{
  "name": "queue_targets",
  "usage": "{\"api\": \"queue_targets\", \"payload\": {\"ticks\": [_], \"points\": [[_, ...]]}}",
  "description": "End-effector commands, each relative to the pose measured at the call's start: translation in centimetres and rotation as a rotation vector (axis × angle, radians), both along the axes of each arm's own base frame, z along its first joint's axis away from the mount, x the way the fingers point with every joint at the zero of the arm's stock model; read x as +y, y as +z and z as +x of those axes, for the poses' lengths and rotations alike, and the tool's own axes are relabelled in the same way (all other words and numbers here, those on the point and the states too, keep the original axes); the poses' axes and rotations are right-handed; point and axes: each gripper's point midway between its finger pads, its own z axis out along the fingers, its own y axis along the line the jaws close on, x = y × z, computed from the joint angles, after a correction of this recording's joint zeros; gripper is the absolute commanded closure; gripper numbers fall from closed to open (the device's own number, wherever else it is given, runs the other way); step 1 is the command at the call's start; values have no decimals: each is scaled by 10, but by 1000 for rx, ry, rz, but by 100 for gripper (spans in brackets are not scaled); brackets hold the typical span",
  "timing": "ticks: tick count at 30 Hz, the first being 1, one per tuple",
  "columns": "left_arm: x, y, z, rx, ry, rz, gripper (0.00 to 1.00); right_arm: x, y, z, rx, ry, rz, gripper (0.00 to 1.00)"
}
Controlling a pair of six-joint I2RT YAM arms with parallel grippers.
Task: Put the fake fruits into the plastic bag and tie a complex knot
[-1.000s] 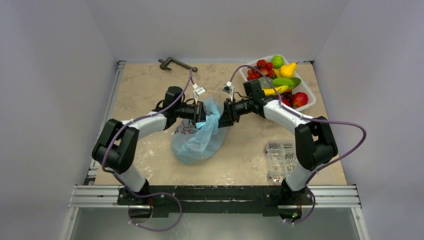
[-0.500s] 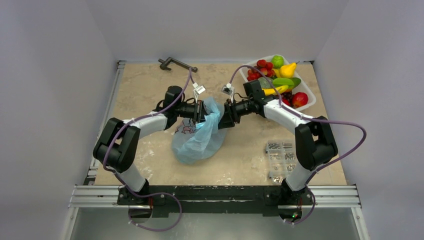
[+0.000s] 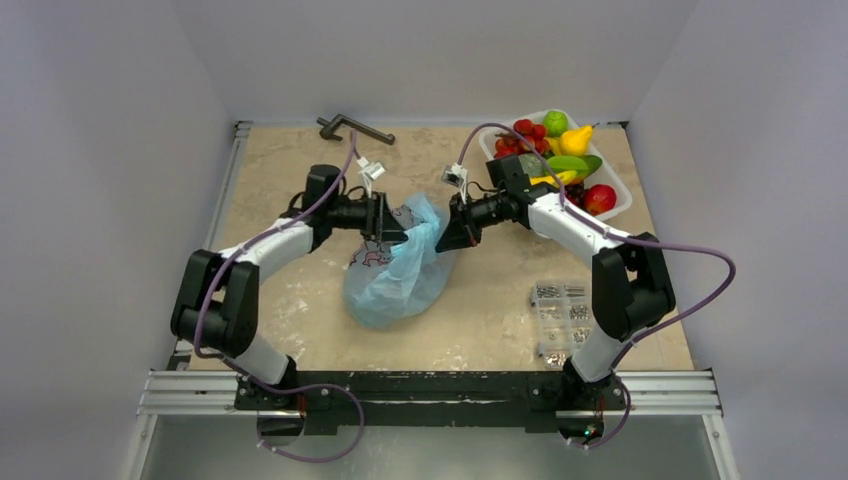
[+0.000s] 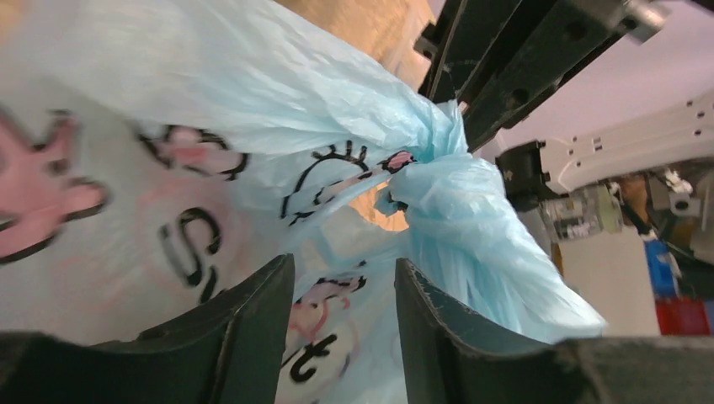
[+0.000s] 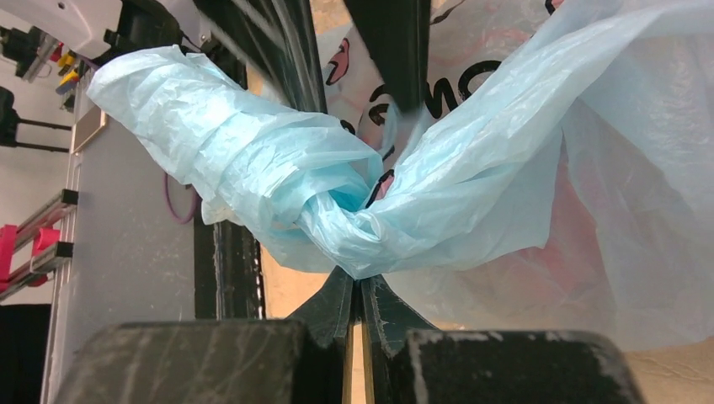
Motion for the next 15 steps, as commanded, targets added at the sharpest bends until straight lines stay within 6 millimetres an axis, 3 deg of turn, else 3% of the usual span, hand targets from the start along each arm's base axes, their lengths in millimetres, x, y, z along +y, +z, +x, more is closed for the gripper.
{"api": "queue_targets", "payload": {"ticks": [1, 4, 7, 10, 15], "points": [[52, 45, 18, -198, 90, 91, 49, 0, 17, 6, -91, 12, 8, 100], [87, 59, 14, -302, 64, 161, 48, 2, 21, 11, -100, -4, 18, 100], [105, 62, -9, -427, -60, 257, 48, 6, 27, 16, -106, -26, 41, 100], [110, 61, -27, -481, -129, 308, 46, 11, 30, 19, -107, -45, 60, 100], [100, 53, -28, -533, -172, 393, 36, 18, 31, 21, -78, -79, 78, 100]]}}
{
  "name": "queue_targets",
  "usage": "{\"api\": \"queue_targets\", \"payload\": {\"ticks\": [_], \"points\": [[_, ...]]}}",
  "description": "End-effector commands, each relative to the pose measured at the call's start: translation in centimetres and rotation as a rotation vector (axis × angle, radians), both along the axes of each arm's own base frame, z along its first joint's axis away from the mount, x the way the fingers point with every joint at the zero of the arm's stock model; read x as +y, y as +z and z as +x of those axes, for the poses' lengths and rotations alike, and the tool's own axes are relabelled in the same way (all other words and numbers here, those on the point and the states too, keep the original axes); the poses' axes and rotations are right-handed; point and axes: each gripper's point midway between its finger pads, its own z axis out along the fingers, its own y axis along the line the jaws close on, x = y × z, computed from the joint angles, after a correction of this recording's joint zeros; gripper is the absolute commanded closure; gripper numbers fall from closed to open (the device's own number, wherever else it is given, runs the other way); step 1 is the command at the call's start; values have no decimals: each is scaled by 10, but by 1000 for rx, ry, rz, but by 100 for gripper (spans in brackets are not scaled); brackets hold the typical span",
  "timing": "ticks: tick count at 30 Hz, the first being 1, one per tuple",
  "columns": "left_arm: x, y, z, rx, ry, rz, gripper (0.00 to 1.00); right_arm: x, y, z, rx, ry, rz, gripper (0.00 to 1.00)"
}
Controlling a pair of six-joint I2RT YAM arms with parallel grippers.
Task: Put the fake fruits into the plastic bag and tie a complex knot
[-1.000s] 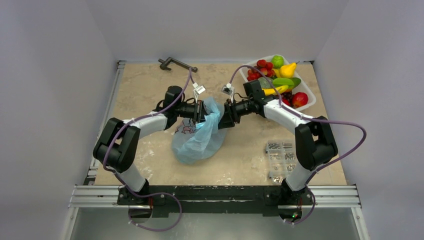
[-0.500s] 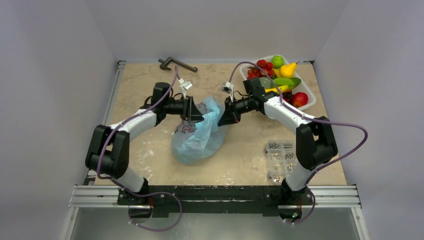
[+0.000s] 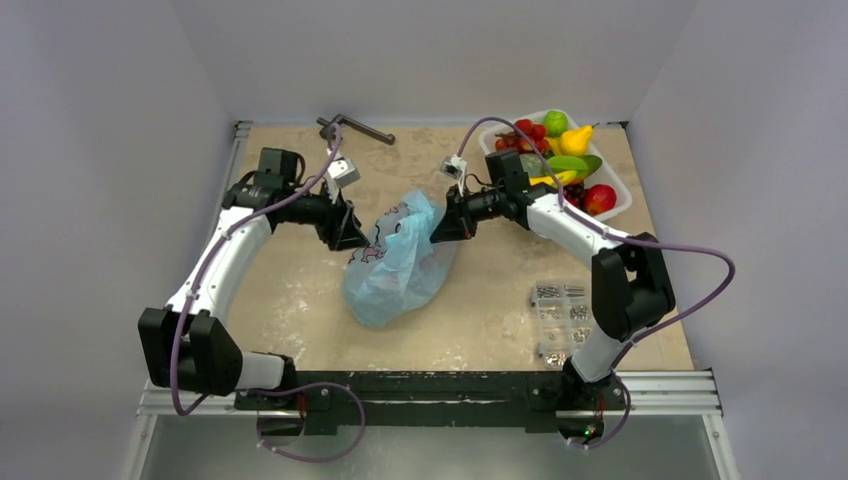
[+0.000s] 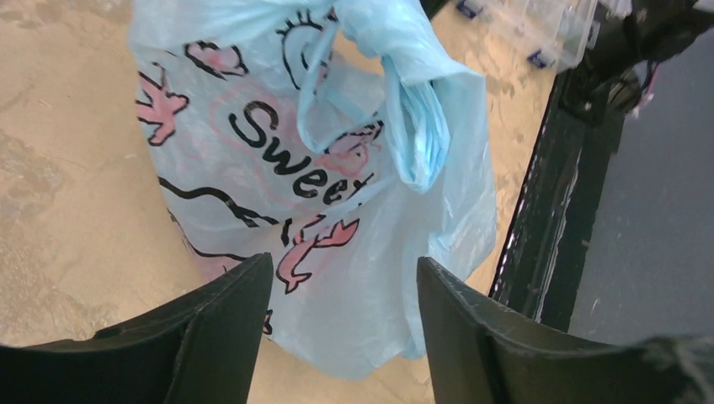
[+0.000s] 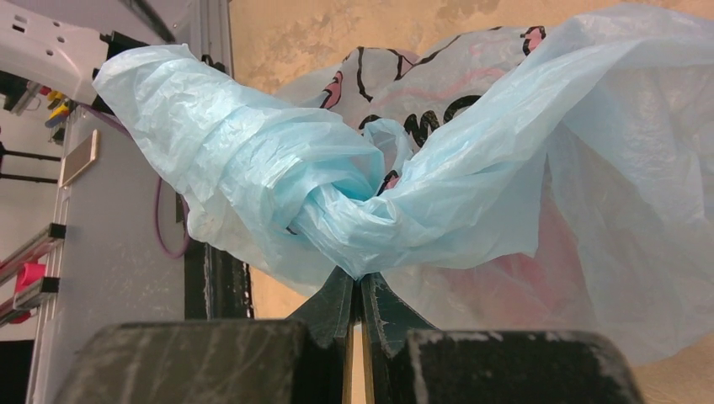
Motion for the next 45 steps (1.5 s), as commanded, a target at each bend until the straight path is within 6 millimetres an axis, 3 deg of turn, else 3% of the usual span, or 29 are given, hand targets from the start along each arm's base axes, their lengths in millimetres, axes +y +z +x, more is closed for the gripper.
{"api": "queue_targets", "payload": {"ticks": [1, 11, 17, 18, 20, 22, 23, 29, 33, 38, 45], "points": [[-5, -10, -14, -77, -89, 121, 34, 12, 23, 5, -51, -32, 57, 100], [-40, -6, -1, -148, -70, 156, 34, 20, 26, -2, -47, -58, 58, 100], [-54, -8, 3, -125, -78, 141, 41, 22, 31, 0, -59, -58, 66, 100], [-56, -9, 3, -116, -81, 136, 44, 22, 32, 0, -59, -58, 65, 100], [-60, -13, 5, -98, -84, 132, 59, 21, 32, 0, -64, -60, 58, 100], [-59, -20, 6, -63, -73, 144, 88, 19, 31, 2, -94, -50, 34, 100], [-55, -25, 8, -40, -50, 166, 100, 17, 30, 1, -96, -41, 18, 100], [-9, -33, 20, -10, 141, 214, 100, -19, 25, 11, -166, -104, -133, 100], [32, -38, 33, 55, 344, 260, 100, -45, 23, 22, -242, -180, -248, 100], [69, -46, 36, 81, 455, 345, 100, -83, 4, 30, -384, -227, -441, 100], [122, -107, 37, 198, 602, 539, 100, -136, -47, 29, -515, -218, -695, 100]]}}
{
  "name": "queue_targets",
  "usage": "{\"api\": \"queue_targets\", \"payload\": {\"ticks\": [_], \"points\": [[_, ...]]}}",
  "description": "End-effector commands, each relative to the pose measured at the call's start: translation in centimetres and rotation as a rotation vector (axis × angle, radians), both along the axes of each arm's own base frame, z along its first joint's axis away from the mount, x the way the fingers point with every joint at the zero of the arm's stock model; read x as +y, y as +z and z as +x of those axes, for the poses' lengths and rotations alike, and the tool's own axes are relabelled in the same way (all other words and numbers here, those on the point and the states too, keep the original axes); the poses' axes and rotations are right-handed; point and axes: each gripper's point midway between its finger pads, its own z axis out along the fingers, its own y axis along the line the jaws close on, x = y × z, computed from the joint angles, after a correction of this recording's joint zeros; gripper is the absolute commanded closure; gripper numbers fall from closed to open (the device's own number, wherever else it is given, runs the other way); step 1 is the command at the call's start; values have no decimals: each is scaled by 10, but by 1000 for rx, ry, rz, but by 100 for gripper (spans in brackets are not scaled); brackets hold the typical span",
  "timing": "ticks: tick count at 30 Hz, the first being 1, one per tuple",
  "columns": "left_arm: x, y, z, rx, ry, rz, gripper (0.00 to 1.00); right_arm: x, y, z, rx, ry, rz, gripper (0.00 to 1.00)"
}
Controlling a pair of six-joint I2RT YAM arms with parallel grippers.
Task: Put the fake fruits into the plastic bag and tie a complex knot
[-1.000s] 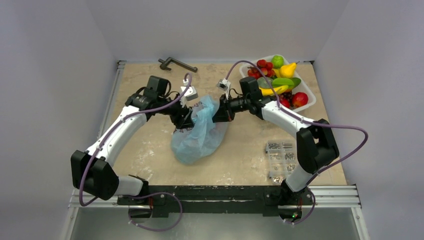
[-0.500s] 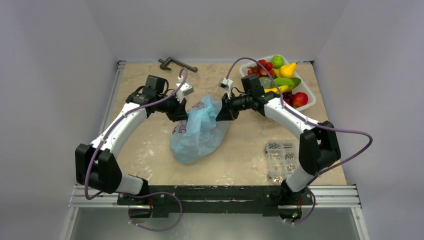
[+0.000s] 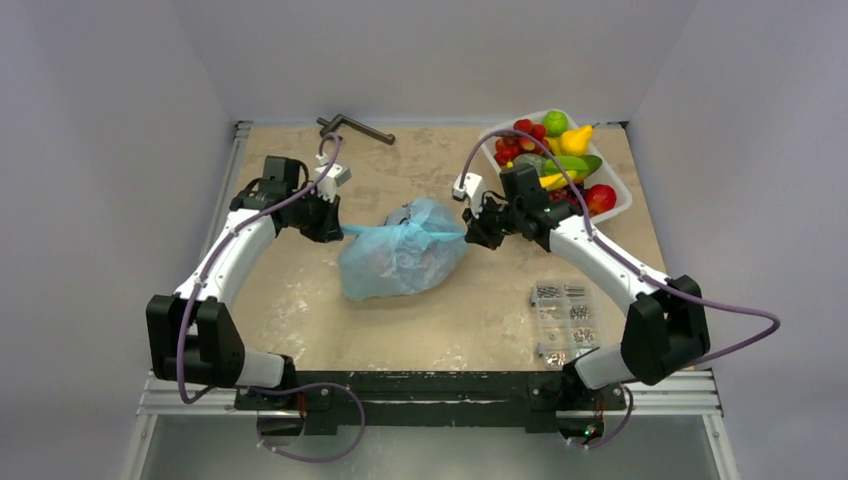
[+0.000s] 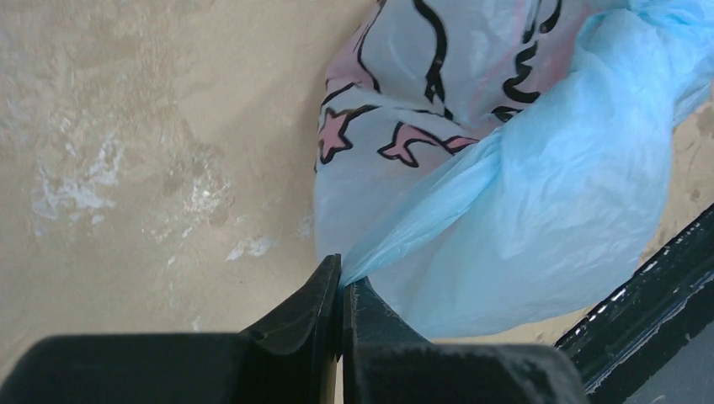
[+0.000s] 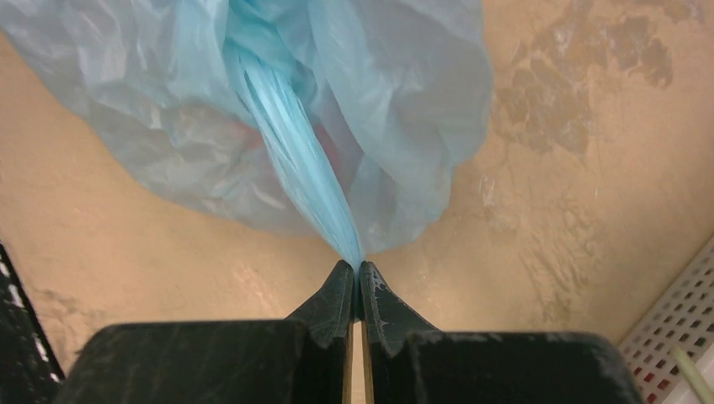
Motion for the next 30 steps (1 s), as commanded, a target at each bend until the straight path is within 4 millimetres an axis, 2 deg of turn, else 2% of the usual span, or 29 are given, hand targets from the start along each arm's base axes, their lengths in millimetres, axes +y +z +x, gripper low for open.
{"api": "queue_targets", "payload": {"ticks": [1, 2, 4, 6, 10, 11, 13, 14, 16, 17, 19, 24, 30], "points": [[68, -47, 4, 99, 212, 222, 100, -64, -44, 7, -77, -82, -287, 100], [70, -52, 3, 114, 219, 220, 100, -65, -49, 5, -74, -71, -296, 100], [58, -49, 2, 125, 179, 155, 100, -60, -46, 3, -70, -53, -273, 100], [42, -36, 2, 87, 133, 81, 100, -56, -36, 5, -77, -60, -252, 100], [29, -6, 11, -23, 100, 45, 100, -42, -17, 9, -95, -7, -193, 100], [24, 3, 11, -36, 80, 18, 100, -33, -11, 4, -83, 47, -160, 100], [9, 18, 7, -52, 2, -36, 100, -30, -6, 1, -73, 92, -161, 97], [1, 22, 2, -50, -50, -49, 98, -26, -5, -2, -62, 120, -155, 81], [-11, 30, -4, -63, -135, -73, 69, -22, -4, -2, -57, 151, -146, 45], [-13, 32, -6, -69, -157, -79, 56, -21, -5, -1, -58, 161, -146, 36], [-15, 35, -7, -79, -185, -79, 43, -19, -6, 1, -61, 183, -150, 29], [-13, 38, -10, -112, -303, -29, 39, -16, -16, 3, -56, 240, -190, 27], [-2, 22, -7, -165, -481, 115, 36, -2, -23, 10, -93, 265, -209, 31]]}}
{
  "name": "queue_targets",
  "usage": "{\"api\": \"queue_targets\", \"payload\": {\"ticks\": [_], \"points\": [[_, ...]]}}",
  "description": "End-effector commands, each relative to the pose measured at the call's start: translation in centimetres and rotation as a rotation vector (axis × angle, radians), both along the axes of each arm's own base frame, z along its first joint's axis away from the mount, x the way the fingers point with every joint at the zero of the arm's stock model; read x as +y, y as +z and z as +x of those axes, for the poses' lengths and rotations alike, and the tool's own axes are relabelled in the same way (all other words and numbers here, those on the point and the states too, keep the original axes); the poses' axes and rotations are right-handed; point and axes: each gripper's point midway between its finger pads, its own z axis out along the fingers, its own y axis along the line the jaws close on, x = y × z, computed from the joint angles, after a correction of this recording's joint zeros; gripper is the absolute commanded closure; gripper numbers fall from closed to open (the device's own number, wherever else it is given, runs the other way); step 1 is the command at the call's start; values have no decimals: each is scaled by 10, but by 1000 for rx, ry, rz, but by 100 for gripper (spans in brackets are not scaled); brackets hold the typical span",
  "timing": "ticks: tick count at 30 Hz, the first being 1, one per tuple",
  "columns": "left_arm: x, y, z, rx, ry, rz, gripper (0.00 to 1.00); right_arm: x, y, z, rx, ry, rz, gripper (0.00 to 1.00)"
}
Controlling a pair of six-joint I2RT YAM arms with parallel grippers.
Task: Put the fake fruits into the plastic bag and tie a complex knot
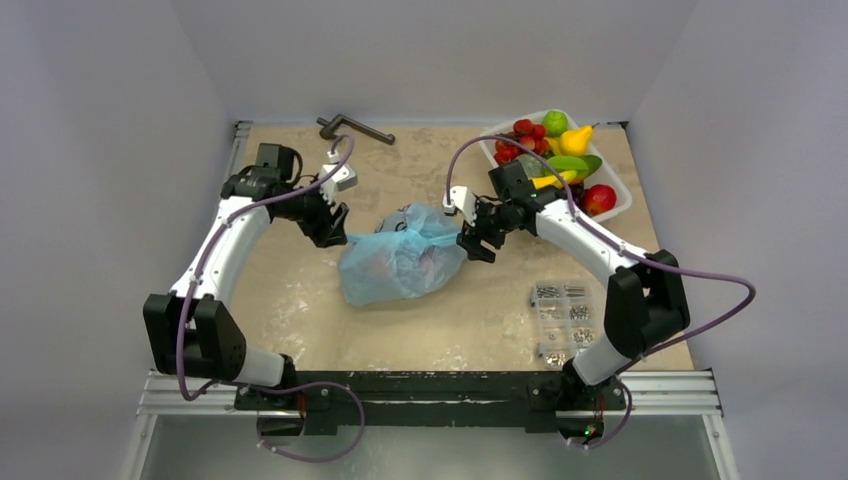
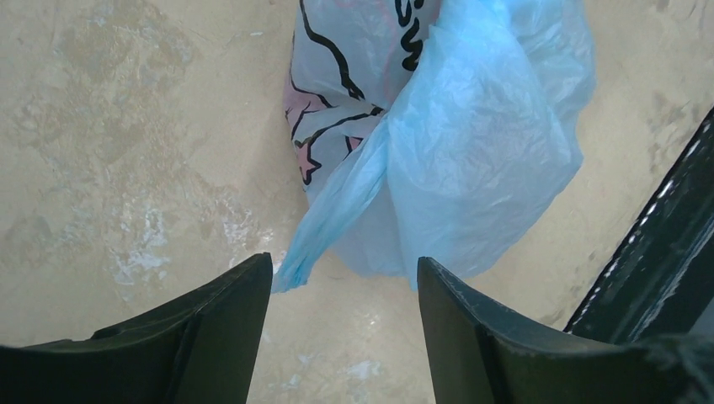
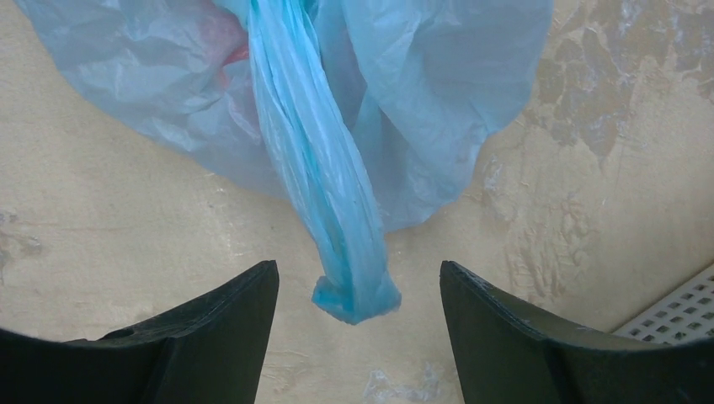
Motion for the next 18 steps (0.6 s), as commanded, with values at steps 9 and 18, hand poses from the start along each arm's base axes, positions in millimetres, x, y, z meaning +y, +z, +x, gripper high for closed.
{"api": "queue_targets", "payload": {"ticks": [9, 18], "points": [[9, -53, 40, -100, -134, 304, 38, 34, 15, 33, -158, -60, 2, 58], [-7, -53, 40, 89, 243, 68, 100, 35, 24, 33, -133, -238, 87, 100]]}}
